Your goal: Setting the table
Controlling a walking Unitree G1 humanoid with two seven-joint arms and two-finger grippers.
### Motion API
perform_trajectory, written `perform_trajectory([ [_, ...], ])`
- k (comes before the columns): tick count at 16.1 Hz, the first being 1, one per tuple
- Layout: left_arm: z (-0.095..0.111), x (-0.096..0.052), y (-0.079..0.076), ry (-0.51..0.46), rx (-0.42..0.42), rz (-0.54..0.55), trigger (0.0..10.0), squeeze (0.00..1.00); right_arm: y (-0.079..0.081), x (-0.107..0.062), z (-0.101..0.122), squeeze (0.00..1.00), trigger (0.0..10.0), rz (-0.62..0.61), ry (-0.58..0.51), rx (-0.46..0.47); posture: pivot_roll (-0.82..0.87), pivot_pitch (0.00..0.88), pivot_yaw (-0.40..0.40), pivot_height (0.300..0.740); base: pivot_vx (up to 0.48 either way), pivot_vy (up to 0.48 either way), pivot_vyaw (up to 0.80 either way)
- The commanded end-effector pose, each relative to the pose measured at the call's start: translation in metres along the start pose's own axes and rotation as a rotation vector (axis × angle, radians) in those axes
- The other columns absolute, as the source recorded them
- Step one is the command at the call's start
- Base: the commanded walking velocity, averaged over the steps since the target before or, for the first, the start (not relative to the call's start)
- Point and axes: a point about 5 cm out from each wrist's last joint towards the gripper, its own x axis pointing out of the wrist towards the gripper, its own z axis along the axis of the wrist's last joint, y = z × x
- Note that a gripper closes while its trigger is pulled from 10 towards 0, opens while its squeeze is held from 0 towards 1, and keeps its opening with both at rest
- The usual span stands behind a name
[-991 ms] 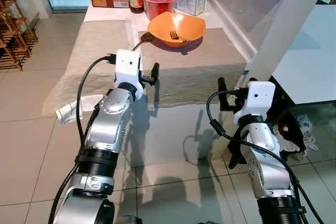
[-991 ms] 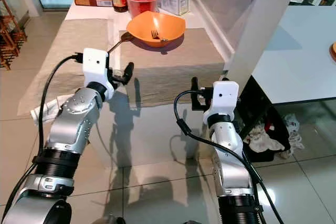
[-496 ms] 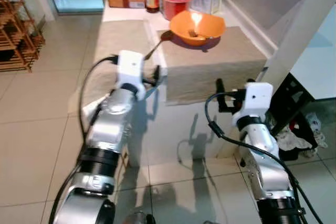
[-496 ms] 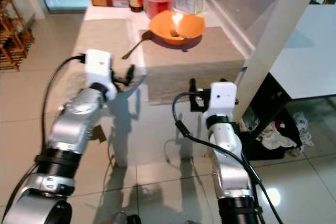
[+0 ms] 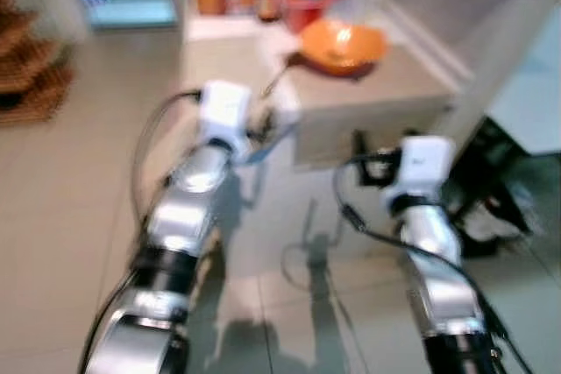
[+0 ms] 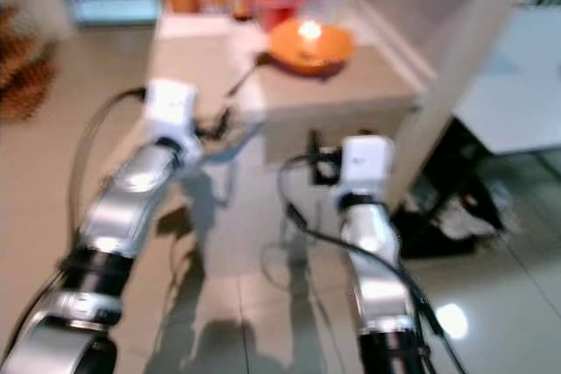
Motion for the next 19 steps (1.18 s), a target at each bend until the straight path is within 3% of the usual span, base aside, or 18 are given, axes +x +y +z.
perform_trajectory([
  [1, 0.009, 0.005, -0.015, -0.03, 0.001, -0.049, 10.0, 0.0, -0.012, 0.001, 0.002, 0.0, 10.0, -0.037, -0.007, -0.024, -0.06, 0.0, 0.002, 0.74, 0.48, 0.0, 0.0],
  [5, 0.01, 0.004, -0.018, -0.034, 0.004, -0.06, 10.0, 0.0, -0.011, 0.001, 0.001, 0.0, 10.0, -0.027, -0.001, -0.003, -0.06, 0.0, 0.002, 0.74, 0.48, 0.0, -0.26],
  [7, 0.007, 0.005, -0.014, -0.009, 0.023, -0.013, 10.0, 0.0, -0.009, 0.001, 0.001, 0.0, 10.0, -0.013, 0.001, -0.035, -0.06, 0.0, 0.001, 0.74, 0.399, 0.0, 0.0],
  [14, 0.015, 0.016, 0.003, 0.036, 0.058, 0.058, 10.0, 0.0, -0.006, -0.004, 0.003, 0.0, 10.0, 0.02, -0.002, -0.024, -0.07, 0.0, 0.0, 0.74, 0.0, 0.0, 0.0],
  [19, 0.023, 0.037, 0.003, 0.142, 0.04, -0.041, 10.0, 0.0, -0.006, -0.008, -0.002, 0.0, 10.0, 0.038, 0.033, -0.017, -0.07, 0.0, 0.008, 0.74, 0.0, 0.0, 0.0],
])
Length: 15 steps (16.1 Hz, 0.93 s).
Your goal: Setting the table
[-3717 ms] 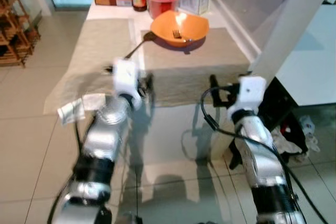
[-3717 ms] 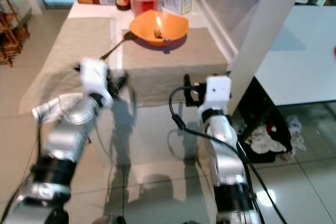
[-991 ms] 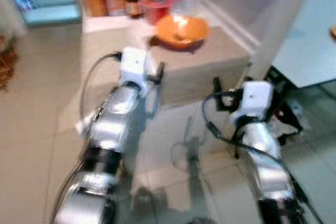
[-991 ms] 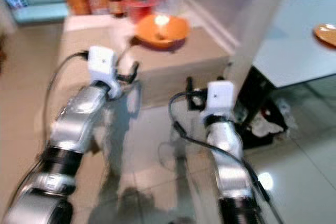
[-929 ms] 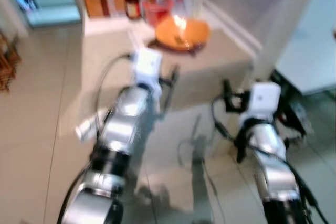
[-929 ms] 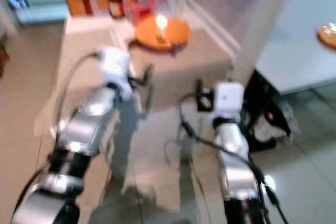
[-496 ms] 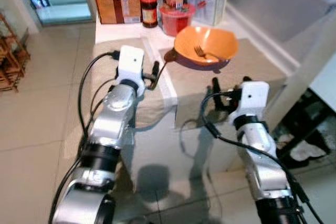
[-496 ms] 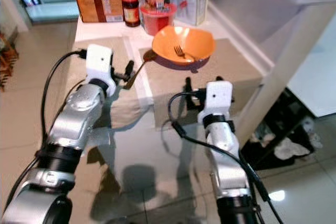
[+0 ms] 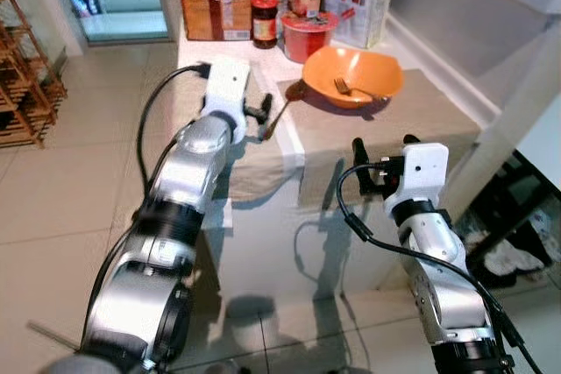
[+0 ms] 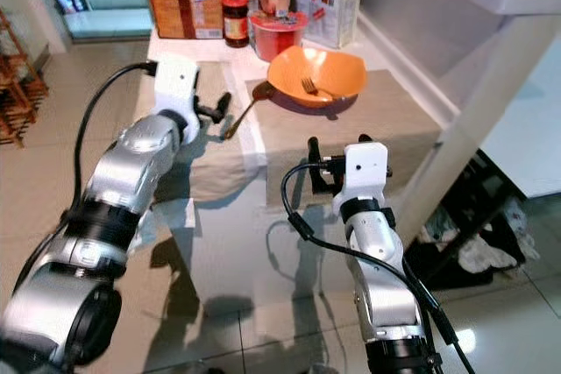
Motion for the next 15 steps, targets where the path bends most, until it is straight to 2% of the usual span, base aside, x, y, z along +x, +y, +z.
perform_trajectory([
  [1, 0.007, 0.004, -0.005, -0.001, -0.003, -0.039, 10.0, 0.0, 0.0, 0.0, 0.002, 0.0, 10.0, 0.004, -0.001, 0.006, -0.07, 0.0, 0.01, 0.74, 0.0, 0.0, 0.0],
  [2, 0.009, 0.006, -0.007, -0.002, -0.005, -0.053, 10.0, 0.0, 0.0, 0.0, 0.003, 0.0, 10.0, 0.003, -0.001, 0.007, -0.08, 0.0, 0.011, 0.74, 0.0, 0.0, 0.0],
  [3, 0.014, 0.012, -0.016, 0.003, -0.001, -0.103, 10.0, 0.0, 0.001, -0.002, 0.004, 0.0, 10.0, 0.004, -0.001, 0.009, -0.08, 0.0, 0.014, 0.74, 0.0, 0.0, 0.0],
  [7, 0.02, 0.023, -0.031, 0.024, 0.003, -0.152, 10.0, 0.0, 0.001, -0.007, 0.003, 0.0, 10.0, -0.001, 0.009, 0.009, -0.11, 0.0, 0.027, 0.74, 0.0, 0.0, 0.0],
  [11, 0.02, 0.026, -0.032, -0.017, 0.016, -0.141, 10.0, 0.0, -0.002, -0.01, 0.001, 0.0, 10.0, -0.026, 0.02, 0.007, -0.11, 0.0, 0.034, 0.74, 0.0, 0.0, 0.0],
  [15, 0.014, 0.027, -0.029, -0.016, -0.002, -0.112, 10.0, 0.0, 0.001, -0.008, 0.002, 0.0, 10.0, -0.013, 0.02, 0.003, -0.11, 0.0, 0.037, 0.74, 0.436, 0.0, 0.0],
])
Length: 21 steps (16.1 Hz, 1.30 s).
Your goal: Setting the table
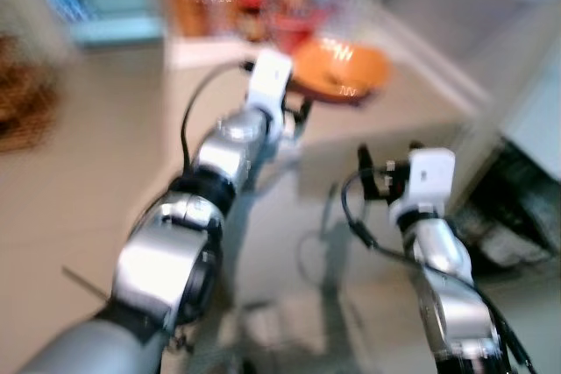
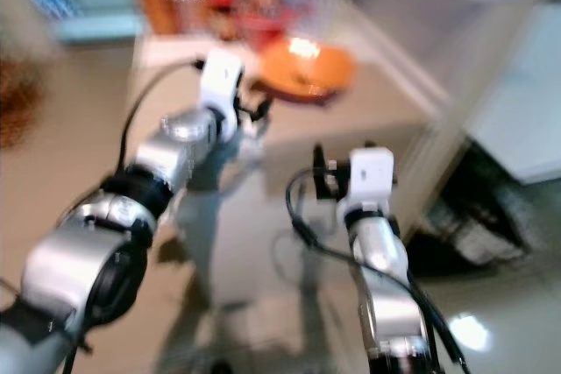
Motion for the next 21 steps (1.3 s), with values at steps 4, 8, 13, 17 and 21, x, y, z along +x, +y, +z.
perform_trajectory([
  [4, 0.011, 0.002, 0.002, -0.028, 0.021, 0.024, 10.0, 0.0, 0.001, -0.002, 0.004, 0.0, 10.0, -0.003, -0.01, 0.002, -0.1, 0.0, 0.039, 0.74, 0.48, 0.0, 0.0],
  [8, 0.01, 0.004, -0.002, 0.001, 0.095, 0.015, 10.0, 0.0, 0.0, -0.02, 0.0, 0.0, 10.0, 0.061, 0.028, 0.003, -0.1, 0.0, 0.036, 0.74, 0.077, 0.0, 0.0],
  [13, 0.015, 0.004, 0.003, 0.041, 0.136, 0.016, 10.0, 0.0, -0.005, -0.037, -0.007, 0.0, 10.0, 0.058, 0.079, 0.006, -0.12, 0.0, 0.039, 0.74, 0.0, 0.0, 0.0],
  [17, 0.019, 0.005, 0.002, 0.066, 0.137, -0.003, 10.0, 0.0, -0.003, -0.037, -0.005, 0.0, 10.0, 0.06, 0.083, 0.011, -0.12, 0.001, 0.045, 0.74, 0.0, 0.0, 0.0],
  [21, 0.016, 0.007, -0.008, 0.154, 0.104, -0.102, 10.0, 0.0, -0.004, -0.038, 0.003, 0.0, 10.0, 0.062, 0.069, 0.015, -0.12, 0.011, 0.056, 0.74, 0.0, 0.0, 0.0],
])
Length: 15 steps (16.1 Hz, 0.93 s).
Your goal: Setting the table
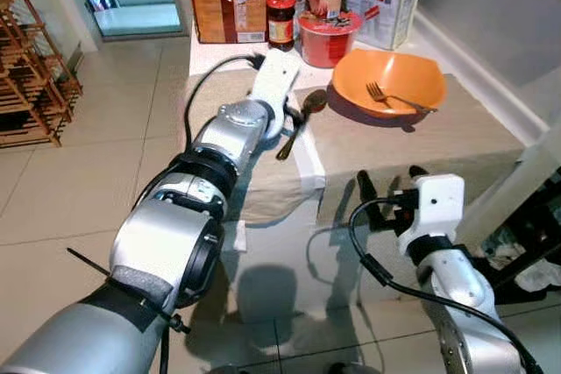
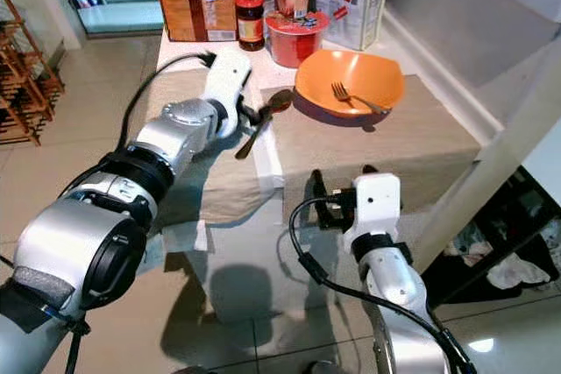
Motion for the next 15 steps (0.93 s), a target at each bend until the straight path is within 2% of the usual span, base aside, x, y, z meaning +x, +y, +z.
perform_trajectory([
  [1, 0.009, 0.0, -0.002, 0.008, -0.005, -0.016, 10.0, 0.0, -0.001, -0.001, 0.006, 0.0, 10.0, 0.001, -0.012, 0.005, -0.12, 0.016, 0.059, 0.74, 0.0, 0.0, 0.0],
  [5, 0.003, 0.003, -0.012, 0.044, -0.073, -0.061, 10.0, 0.0, -0.001, -0.006, 0.02, 0.0, 10.0, 0.006, -0.041, 0.008, -0.15, 0.049, 0.067, 0.74, 0.0, 0.0, 0.0],
  [10, 0.008, 0.005, -0.028, 0.059, -0.139, -0.142, 10.0, 0.0, 0.0, -0.01, 0.021, 0.0, 10.0, 0.002, -0.029, 0.014, -0.16, 0.058, 0.074, 0.74, 0.0, 0.0, 0.0],
  [14, -0.005, 0.005, -0.029, 0.104, -0.127, -0.136, 10.0, 0.0, 0.001, -0.008, 0.021, 0.0, 10.0, -0.003, -0.021, 0.018, -0.15, 0.057, 0.08, 0.74, 0.0, 0.0, 0.0],
  [15, -0.01, 0.006, -0.03, 0.117, -0.134, -0.139, 0.0, 0.0, 0.001, -0.007, 0.02, 0.0, 10.0, -0.006, -0.02, 0.019, -0.15, 0.054, 0.08, 0.74, 0.0, 0.0, 0.0],
])
